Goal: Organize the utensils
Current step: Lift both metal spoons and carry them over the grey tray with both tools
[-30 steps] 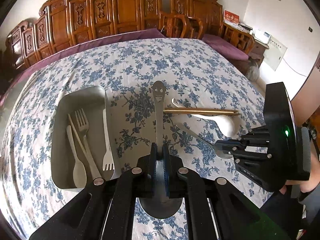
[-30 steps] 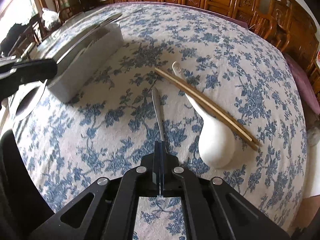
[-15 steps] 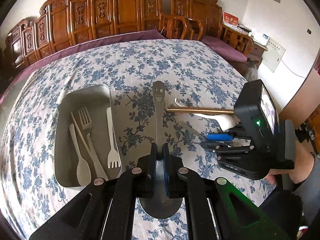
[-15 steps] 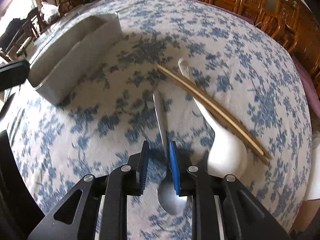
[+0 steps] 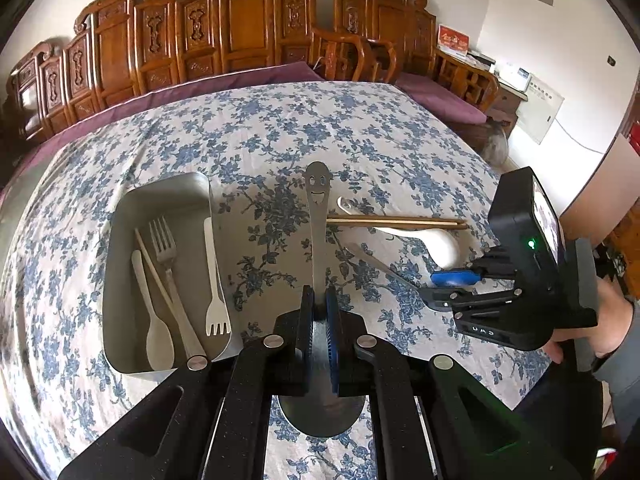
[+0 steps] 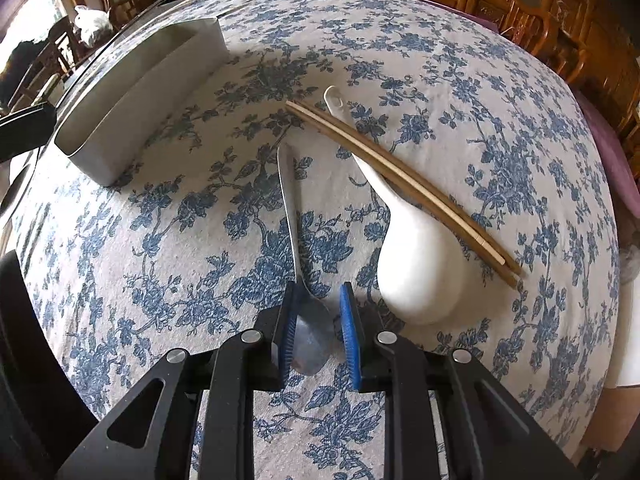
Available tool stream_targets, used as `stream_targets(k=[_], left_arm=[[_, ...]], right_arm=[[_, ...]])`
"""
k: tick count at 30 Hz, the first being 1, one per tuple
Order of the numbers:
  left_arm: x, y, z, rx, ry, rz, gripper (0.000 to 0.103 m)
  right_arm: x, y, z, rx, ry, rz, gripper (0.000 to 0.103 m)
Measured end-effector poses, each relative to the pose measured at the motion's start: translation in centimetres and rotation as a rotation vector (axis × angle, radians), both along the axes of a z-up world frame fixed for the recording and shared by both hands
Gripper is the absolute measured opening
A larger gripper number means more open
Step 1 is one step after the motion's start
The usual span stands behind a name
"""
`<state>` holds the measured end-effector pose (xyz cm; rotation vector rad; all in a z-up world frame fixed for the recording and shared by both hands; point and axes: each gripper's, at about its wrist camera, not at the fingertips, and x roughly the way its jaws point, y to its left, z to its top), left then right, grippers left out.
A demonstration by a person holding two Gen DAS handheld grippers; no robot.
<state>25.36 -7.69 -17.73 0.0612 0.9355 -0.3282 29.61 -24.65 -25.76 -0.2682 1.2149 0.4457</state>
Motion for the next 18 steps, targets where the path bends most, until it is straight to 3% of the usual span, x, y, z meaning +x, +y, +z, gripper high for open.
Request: stream_targets(k=[7, 10, 18], left_arm=[[0.0, 0.5, 0.0, -0.001, 0.001, 0.007, 0.005], [-0.1, 0.4, -0.1, -0.003, 0.002, 0.004, 0.005], [-0.4, 0.0, -0.2, -0.008, 0.004, -0.004, 0.005]], right_arm=[[-1.5, -0.5, 0.3, 0.014, -0.039, -0.016, 0.028], [-2.1, -1.2, 1.0, 0.047, -0.064, -0.032, 0.039], [-3.0, -1.5, 0.1, 0.043, -0.054, -0.046, 0.041]])
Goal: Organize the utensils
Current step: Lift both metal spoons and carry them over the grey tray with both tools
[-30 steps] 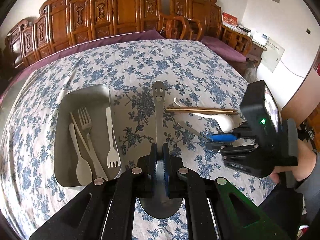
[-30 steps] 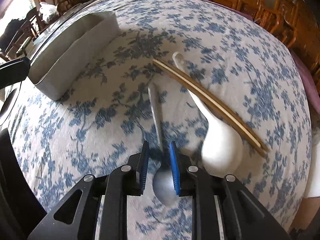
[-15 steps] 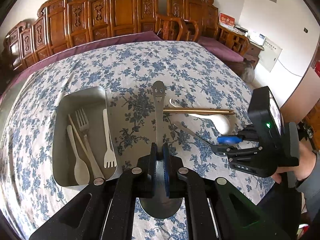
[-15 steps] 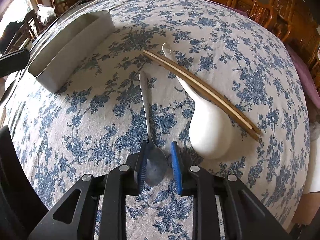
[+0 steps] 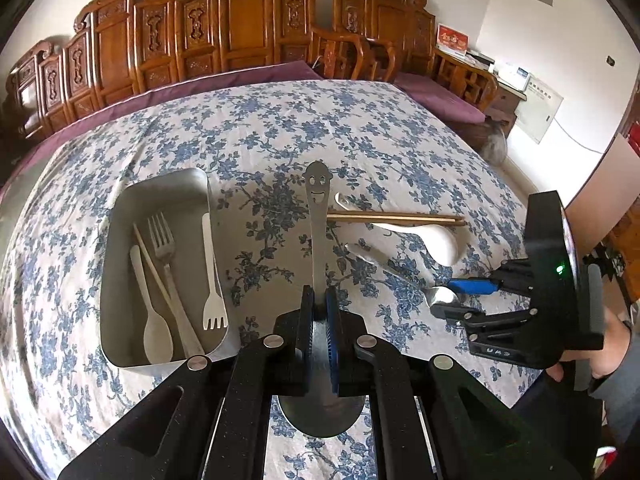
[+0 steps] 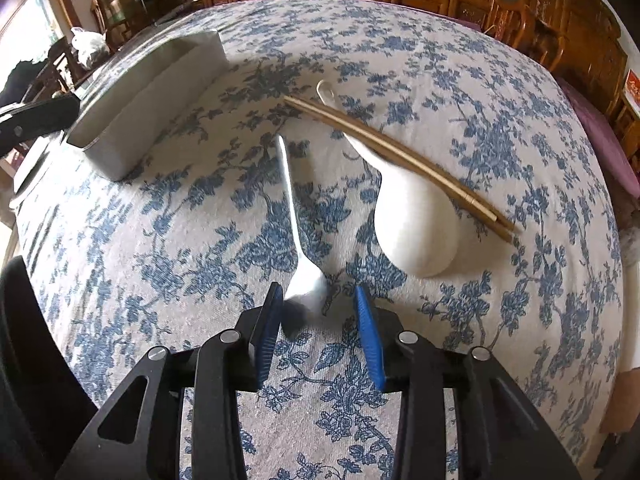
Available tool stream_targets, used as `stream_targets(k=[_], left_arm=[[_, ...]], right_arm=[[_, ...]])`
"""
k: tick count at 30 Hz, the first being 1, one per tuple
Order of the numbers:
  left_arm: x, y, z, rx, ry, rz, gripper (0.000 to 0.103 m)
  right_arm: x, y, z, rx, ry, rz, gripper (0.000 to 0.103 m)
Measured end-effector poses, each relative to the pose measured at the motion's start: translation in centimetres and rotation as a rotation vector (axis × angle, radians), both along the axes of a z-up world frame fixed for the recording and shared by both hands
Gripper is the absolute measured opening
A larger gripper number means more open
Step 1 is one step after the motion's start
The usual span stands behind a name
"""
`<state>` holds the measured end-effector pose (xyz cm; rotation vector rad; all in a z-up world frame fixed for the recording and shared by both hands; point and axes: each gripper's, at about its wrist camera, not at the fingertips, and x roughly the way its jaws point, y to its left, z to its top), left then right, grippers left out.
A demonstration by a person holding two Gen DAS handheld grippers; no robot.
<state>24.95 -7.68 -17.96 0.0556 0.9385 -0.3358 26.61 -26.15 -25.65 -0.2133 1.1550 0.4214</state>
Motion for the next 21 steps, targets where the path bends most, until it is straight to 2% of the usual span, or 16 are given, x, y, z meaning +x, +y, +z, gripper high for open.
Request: stream_targets(k=[4, 5, 6, 21], left_arm=[[0.0, -0.1, 0.1, 0.001, -0.003, -0.007, 0.005], [0.0, -0.1, 0.1, 0.001, -0.003, -0.006, 0.005], [0.0, 0.0, 0.1, 0.001, -0.003, -0.004, 0.005], [-0.1, 0.3, -0.1, 0.0, 0.002, 0.002, 0.005]], right_arm=[[-0.5, 0.5, -0.1, -0.021, -0.023, 0.005, 0.039], [-0.6, 0.5, -0.1, -0.023, -0.028, 0.003, 0.037], [-0.7, 0.4, -0.1, -0.023, -0.031, 0.0, 0.03], [-1.0, 0.0, 0.1, -0.005, -0.042, -0.035, 0.03]])
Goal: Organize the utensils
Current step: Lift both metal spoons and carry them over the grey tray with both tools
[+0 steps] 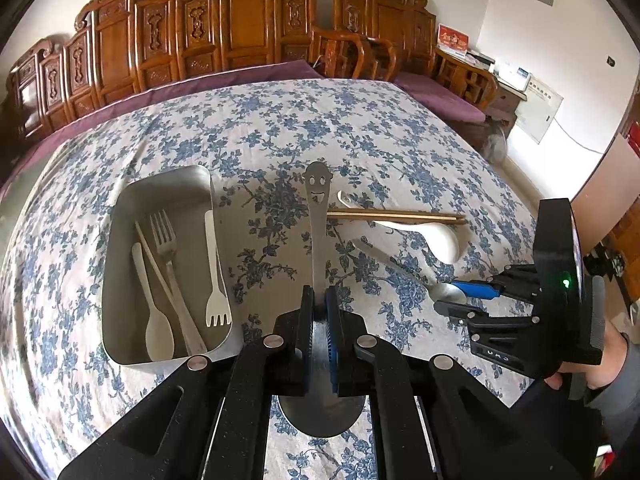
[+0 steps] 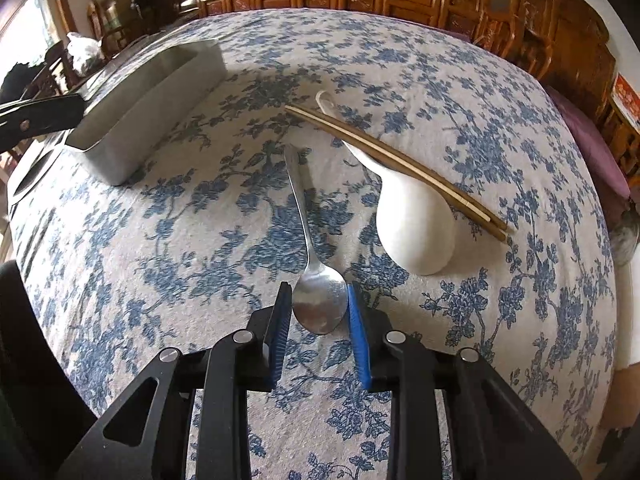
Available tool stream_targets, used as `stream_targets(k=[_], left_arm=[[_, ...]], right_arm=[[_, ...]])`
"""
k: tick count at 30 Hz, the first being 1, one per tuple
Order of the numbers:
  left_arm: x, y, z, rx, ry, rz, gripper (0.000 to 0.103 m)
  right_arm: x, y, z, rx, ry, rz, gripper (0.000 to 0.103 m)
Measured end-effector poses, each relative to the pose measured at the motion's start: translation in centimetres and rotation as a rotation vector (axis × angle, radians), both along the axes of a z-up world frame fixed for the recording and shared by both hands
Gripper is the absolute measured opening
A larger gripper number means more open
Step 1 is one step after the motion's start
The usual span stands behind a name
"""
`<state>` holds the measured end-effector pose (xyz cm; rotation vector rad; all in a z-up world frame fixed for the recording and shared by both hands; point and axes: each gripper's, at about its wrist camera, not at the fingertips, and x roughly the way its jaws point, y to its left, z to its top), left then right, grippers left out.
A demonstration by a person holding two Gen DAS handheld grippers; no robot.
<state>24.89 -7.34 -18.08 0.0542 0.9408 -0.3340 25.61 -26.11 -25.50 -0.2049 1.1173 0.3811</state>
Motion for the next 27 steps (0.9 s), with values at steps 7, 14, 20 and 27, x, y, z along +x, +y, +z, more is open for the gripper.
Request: stream_targets(k=[7, 14, 20, 27], left_arm=[[-0.3, 0.0, 0.4, 0.001, -0.007, -0.007, 0.005], [-0.3, -0.3, 0.5, -0.003, -0.008, -0.013, 0.005], [-0.3, -0.4, 0.4, -0.003, -0.007, -0.016, 0.005], [-0.3, -0.2, 0.4, -0.006, -0.006, -0.01, 0.005]], right_arm=[[0.4, -1.1, 0.4, 0.071, 0.02, -0.037, 0.044], [1.0, -1.9, -0.2, 0.069, 0.044, -0.083, 0.04], [0.5, -0.6, -0.2, 0.006, 0.012, -0.048, 0.023], [0.1, -0.5, 0.2, -0.015, -0.018, -0.044, 0.009]])
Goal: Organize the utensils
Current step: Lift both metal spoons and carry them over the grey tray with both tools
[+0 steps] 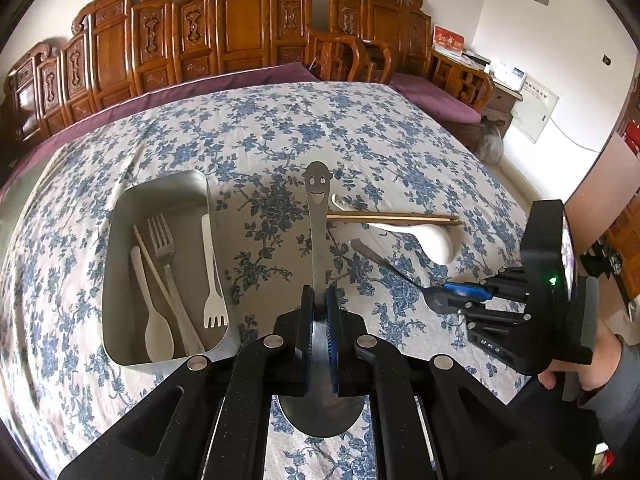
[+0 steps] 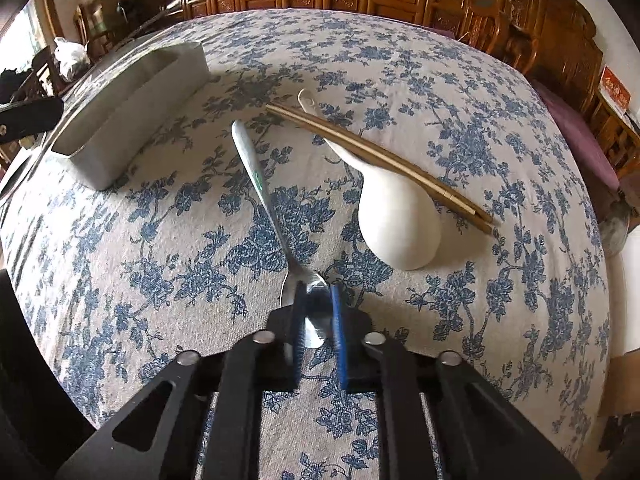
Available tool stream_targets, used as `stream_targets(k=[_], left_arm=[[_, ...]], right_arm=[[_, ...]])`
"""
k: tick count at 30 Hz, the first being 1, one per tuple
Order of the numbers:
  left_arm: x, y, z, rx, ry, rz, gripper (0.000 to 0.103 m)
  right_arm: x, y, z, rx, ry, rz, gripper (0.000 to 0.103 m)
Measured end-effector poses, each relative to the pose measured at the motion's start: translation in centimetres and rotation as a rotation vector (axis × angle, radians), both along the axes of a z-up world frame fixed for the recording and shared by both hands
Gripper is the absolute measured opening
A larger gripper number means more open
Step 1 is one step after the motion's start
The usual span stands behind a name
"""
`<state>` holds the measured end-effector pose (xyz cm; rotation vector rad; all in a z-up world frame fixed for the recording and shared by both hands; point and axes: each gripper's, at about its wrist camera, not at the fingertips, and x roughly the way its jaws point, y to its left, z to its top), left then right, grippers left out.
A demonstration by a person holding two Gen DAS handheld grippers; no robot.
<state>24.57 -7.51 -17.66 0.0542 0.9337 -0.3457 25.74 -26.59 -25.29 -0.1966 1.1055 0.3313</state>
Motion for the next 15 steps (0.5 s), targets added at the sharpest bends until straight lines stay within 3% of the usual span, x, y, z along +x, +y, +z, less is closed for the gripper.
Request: stream_targets(k=[4, 15], left_arm=[[0.1, 0.4, 0.1, -0.003, 0.0, 0.007, 0.005], [1.0, 3.4, 1.8, 0.003, -0.031, 0.057, 0.005]], right_arm=[[-0.2, 0.0, 1.1, 0.033, -0.003, 0.004, 0.002], [0.1, 1.1, 4.6, 0.033, -0.071, 0.001, 0.001]])
